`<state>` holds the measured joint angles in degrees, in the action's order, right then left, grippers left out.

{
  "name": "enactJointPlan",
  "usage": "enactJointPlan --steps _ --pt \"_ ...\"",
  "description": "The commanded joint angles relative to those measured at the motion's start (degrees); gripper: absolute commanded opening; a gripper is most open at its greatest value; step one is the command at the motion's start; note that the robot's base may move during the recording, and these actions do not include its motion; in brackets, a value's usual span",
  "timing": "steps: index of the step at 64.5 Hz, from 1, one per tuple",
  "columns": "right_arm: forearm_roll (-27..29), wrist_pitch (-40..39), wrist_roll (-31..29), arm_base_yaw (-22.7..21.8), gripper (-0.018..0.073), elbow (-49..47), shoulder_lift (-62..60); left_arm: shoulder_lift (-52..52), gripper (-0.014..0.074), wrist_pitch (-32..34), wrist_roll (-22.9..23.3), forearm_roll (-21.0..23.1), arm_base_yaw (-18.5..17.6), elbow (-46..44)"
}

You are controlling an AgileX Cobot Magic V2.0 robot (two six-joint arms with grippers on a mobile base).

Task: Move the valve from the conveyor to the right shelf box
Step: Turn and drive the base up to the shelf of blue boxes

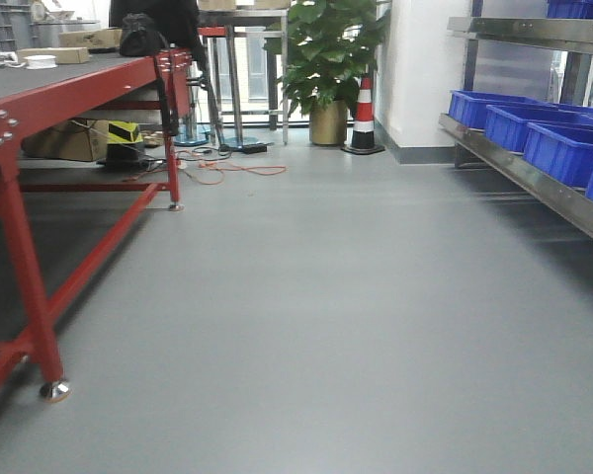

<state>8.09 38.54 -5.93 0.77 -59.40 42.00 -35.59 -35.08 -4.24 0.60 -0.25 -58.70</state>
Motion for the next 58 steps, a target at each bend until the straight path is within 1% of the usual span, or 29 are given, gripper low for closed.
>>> enactJointPlan --steps 1,58 --pt "-0.18 -4.38 -0.15 0.02 -0.0154 -1.09 -0.30 0.39 -0.0111 3.16 0.42 0.35 -0.19 -0.71" --pt "-0.18 -4.38 -0.15 0.02 -0.0154 -1.09 -0.30 0.39 -0.0111 3.16 0.42 0.35 -0.19 -0.71"
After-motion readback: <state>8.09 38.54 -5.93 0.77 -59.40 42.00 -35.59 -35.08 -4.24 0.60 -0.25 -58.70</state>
